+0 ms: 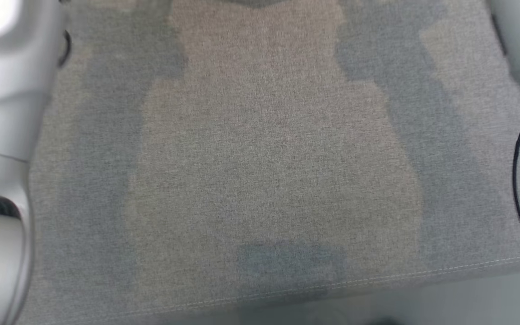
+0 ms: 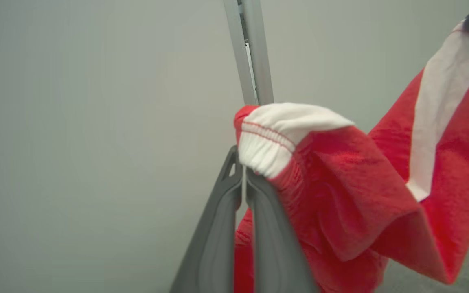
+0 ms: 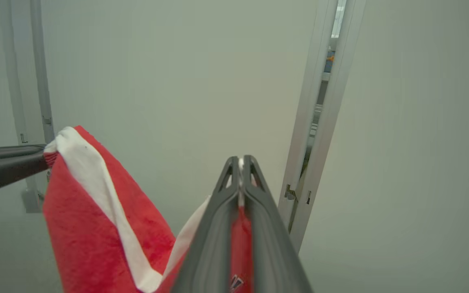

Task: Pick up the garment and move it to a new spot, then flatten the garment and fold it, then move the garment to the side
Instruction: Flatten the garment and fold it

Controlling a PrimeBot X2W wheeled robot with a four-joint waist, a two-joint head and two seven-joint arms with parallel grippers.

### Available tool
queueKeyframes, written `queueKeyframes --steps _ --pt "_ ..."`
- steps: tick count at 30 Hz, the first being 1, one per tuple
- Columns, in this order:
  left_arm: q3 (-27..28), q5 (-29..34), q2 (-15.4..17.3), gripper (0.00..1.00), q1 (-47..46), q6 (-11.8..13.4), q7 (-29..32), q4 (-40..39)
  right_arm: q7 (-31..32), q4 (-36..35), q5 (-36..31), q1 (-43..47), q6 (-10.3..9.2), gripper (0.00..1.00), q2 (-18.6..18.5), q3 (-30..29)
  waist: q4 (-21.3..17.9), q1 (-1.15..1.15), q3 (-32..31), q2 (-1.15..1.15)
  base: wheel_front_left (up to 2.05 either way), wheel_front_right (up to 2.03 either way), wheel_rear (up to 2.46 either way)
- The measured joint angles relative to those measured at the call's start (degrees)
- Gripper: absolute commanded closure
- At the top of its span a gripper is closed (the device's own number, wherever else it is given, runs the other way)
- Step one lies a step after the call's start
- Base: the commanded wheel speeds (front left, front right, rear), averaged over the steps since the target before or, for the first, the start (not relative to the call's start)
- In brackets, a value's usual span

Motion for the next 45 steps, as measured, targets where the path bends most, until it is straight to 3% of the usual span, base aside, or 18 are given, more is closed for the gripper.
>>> queueKeyframes --steps 8,18,22,33,45 --pt "-2.21 -3.94 -0.36 1.00 14.47 -0.01 -3.13 0.24 -0.05 -11.61 8.11 19.24 -0.01 1.00 -2.91 -1.63 0.27 0.00 4.03 0.00 0.00 0.00 0.00" --pt "-1.16 -3.27 0.02 1.00 39.71 3.18 -3.31 -15.41 -0.07 -24.81 15.41 51.35 -0.01 1.00 -4.43 -12.76 2.26 -0.02 0.05 0.00 0.00 0.00 0.00" --pt "-4.24 -0.93 3.56 1.00 49.57 5.48 -3.01 -22.21 0.49 -28.44 18.31 66.27 -0.02 1.00 -2.77 -16.73 3.12 -0.02 -2.79 0.00 0.00 0.00 0.00" --pt "-9.70 2.90 13.97 1.00 63.42 9.60 4.87 -41.50 10.45 -41.52 17.67 89.20 -0.02 1.00 2.10 -25.33 3.60 -0.02 -8.88 0.00 0.00 0.00 0.00" --pt "-10.68 -4.03 24.82 1.00 79.43 14.77 18.87 -61.13 25.98 -55.48 13.07 106.46 -0.02 1.00 7.84 -33.39 2.40 -0.02 -11.69 0.00 0.00 0.00 0.00"
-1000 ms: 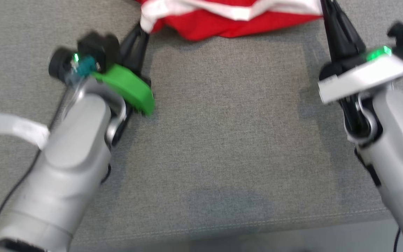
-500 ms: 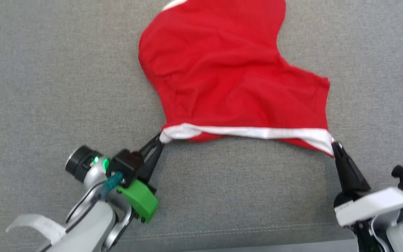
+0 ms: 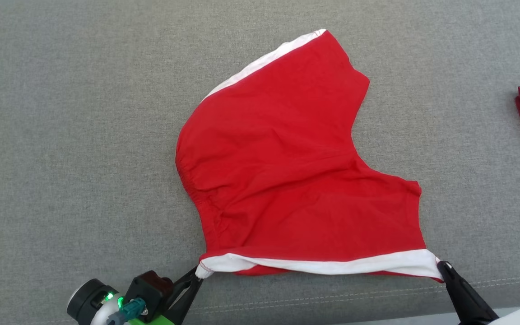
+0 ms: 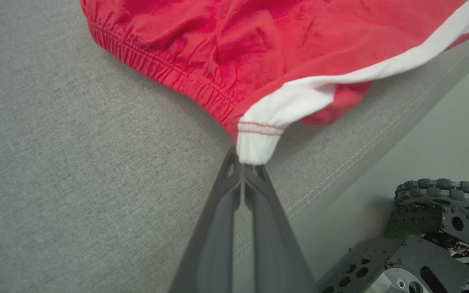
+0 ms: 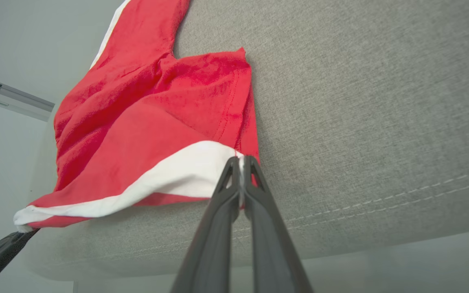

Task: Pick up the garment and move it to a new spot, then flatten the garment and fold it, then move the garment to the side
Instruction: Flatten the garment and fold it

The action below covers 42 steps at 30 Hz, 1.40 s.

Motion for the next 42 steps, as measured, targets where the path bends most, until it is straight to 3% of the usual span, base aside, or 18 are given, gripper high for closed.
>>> queueKeyframes --steps 6,13,21,28,34,42 --pt "1.18 -2.16 2.01 1.00 1.26 0.62 1.63 -4.87 3.43 -7.33 -1.45 -0.71 0.00 1.00 0.35 -5.67 0.40 0.00 0.62 0.00 0.00 0.00 0.00" --pt "4.06 -3.80 -1.19 1.00 -3.22 -0.10 -1.23 -5.64 2.44 -7.62 -4.56 -16.61 0.00 1.00 -2.82 -5.55 1.23 0.00 1.21 0.00 0.00 0.00 0.00" --pt "6.35 -4.77 -6.82 1.00 -11.63 -1.37 -3.85 -0.85 -0.44 6.68 -8.86 -39.38 0.03 1.00 -10.93 2.29 4.00 0.01 3.48 0.00 0.00 0.00 0.00" --pt "8.22 -7.43 -13.72 1.00 -19.99 -3.23 -5.87 7.89 -2.49 23.51 -8.44 -58.81 0.01 1.00 -15.45 9.76 7.31 0.01 7.35 0.00 0.00 0.00 0.00" --pt "8.53 -10.49 -21.67 1.00 -26.65 -5.45 -7.87 19.04 -5.80 38.27 -8.06 -70.46 0.00 1.00 -18.06 16.50 11.78 0.02 10.52 0.00 0.00 0.00 0.00" --pt "7.71 -12.12 -26.89 1.00 -31.42 -9.26 -10.00 29.19 -8.48 49.27 -6.31 -77.35 0.00 1.00 -19.69 22.08 15.38 0.02 13.25 0.00 0.00 0.00 0.00"
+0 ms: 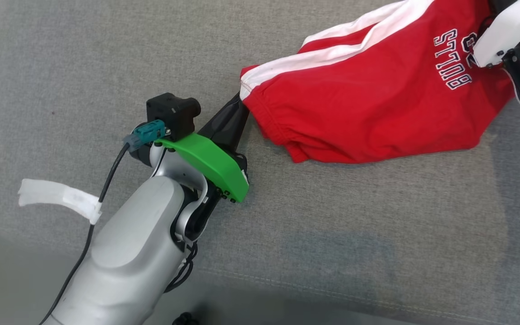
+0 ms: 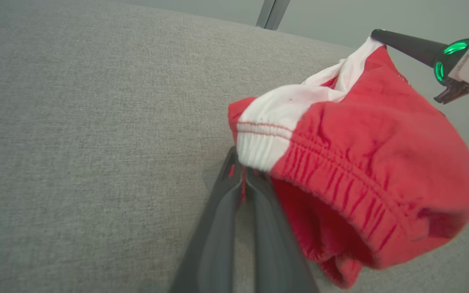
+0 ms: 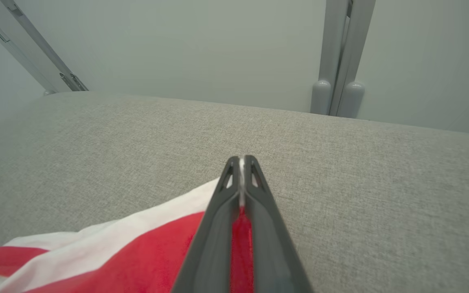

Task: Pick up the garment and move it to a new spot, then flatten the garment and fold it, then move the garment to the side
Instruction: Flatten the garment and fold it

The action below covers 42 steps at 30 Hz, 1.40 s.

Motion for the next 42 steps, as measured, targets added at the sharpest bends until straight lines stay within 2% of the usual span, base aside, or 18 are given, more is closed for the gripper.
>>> queueKeyframes --steps 9,10,11,12,15,18,22,26,29,33,37,42 --pt "-0.24 -0.03 -3.20 1.00 -3.75 -2.21 -4.32 8.54 -2.94 8.39 4.10 -3.72 0.00 1.00 -0.14 5.30 2.12 0.00 1.70 0.00 0.00 0.00 0.00" --pt "-0.04 -0.03 -3.45 0.82 -3.91 -2.24 -5.20 9.05 -2.74 9.45 4.88 -3.77 0.00 0.66 0.01 5.49 2.09 0.00 1.56 0.00 0.00 0.00 0.00" --pt "-0.04 -0.15 -3.57 0.40 -4.01 -2.37 -5.44 9.75 -3.18 9.70 5.50 -3.75 0.00 0.00 0.18 6.03 2.01 0.00 1.37 0.00 0.00 0.00 0.00" --pt "-0.07 -0.32 -3.75 0.00 -3.98 -2.50 -5.65 10.45 -3.92 9.77 6.20 -3.75 0.00 0.00 0.45 6.36 1.90 0.00 1.12 0.00 0.00 0.00 0.00" --pt "0.38 -0.56 -3.81 0.00 -3.81 -2.56 -7.16 11.50 -5.93 9.87 7.86 -3.33 0.00 0.00 0.78 7.54 1.44 -0.01 0.11 0.00 0.00 0.00 0.00" --pt "1.35 -0.62 -3.09 0.00 -2.58 -1.55 -8.23 12.02 -8.91 9.14 8.88 -1.37 0.00 0.00 0.49 8.38 0.66 -0.01 -0.99 0.00 0.00 0.00 0.00" --pt "4.07 -0.60 -1.21 0.00 0.01 1.72 -10.39 10.83 -13.82 7.84 9.35 1.85 0.00 0.00 0.00 8.51 -0.88 -0.01 -2.42 0.00 0.00 0.00 0.00" --pt "7.92 -0.03 -0.01 0.00 3.08 4.37 -11.92 7.06 -16.89 7.72 7.66 6.08 0.00 0.00 0.59 5.03 -2.65 -0.01 -3.93 0.00 0.00 0.00 0.00" --pt "10.90 1.54 0.31 0.00 5.47 5.79 -12.06 4.00 -17.45 5.32 4.86 9.81 0.00 0.00 2.91 1.62 -4.06 -0.01 -5.09 0.00 0.00 0.00 0.00" --pt "16.93 6.00 0.52 0.00 9.11 7.20 -12.20 -1.44 -17.57 -2.55 -1.35 16.42 0.00 0.00 6.00 -5.34 -6.09 -0.01 -6.65 0.00 0.00 0.00 0.00" --pt "20.97 10.71 -0.22 0.00 13.20 6.60 -12.23 -5.03 -17.57 -10.20 -7.44 25.24 0.00 0.00 9.79 -11.02 -7.89 -0.02 -8.41 0.00 0.00 0.00 0.00" --pt "23.80 16.17 -0.29 0.00 17.01 5.91 -12.24 -5.57 -17.57 -17.36 -12.76 34.36 0.00 0.00 13.80 -14.19 -9.99 -0.02 -10.55 0.00 0.00 0.00 0.00"
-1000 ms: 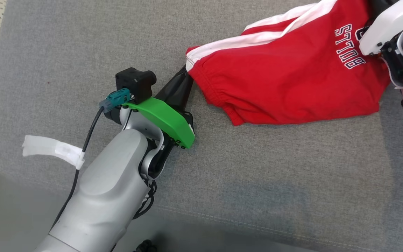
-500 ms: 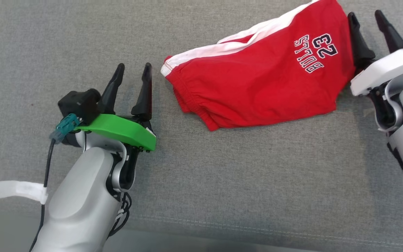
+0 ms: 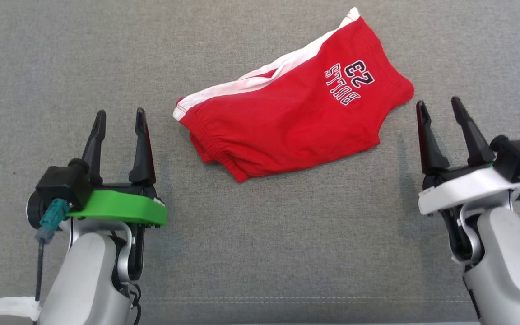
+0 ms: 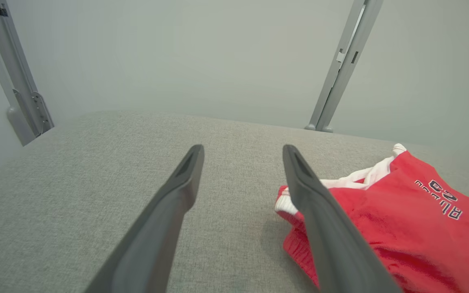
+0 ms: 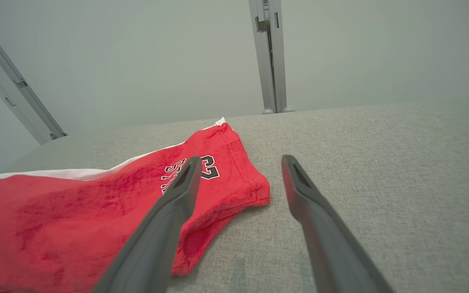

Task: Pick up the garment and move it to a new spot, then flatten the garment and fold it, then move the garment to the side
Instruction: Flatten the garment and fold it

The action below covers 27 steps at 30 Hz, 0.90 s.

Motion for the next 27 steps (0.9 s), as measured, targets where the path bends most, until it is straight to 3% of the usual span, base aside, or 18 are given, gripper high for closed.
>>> queueKeyframes --steps 6,12,27 --pt "-0.21 5.00 0.65 0.00 3.67 0.56 0.01 2.48 0.00 -3.76 -3.89 8.14 0.00 0.00 2.91 -0.97 -2.07 0.00 -2.74 0.00 0.00 0.00 0.00" --pt "-1.01 6.42 0.78 0.00 7.32 1.10 0.00 3.93 0.02 -5.45 -6.46 12.65 0.01 0.00 3.46 -1.92 -3.52 0.00 -5.45 0.00 0.00 0.00 0.00" --pt "-1.78 6.37 0.46 0.00 8.64 1.29 0.00 5.00 2.99 -9.39 -7.69 15.94 0.01 0.00 4.12 -3.98 -3.14 0.00 -8.30 0.00 0.00 0.00 0.00"
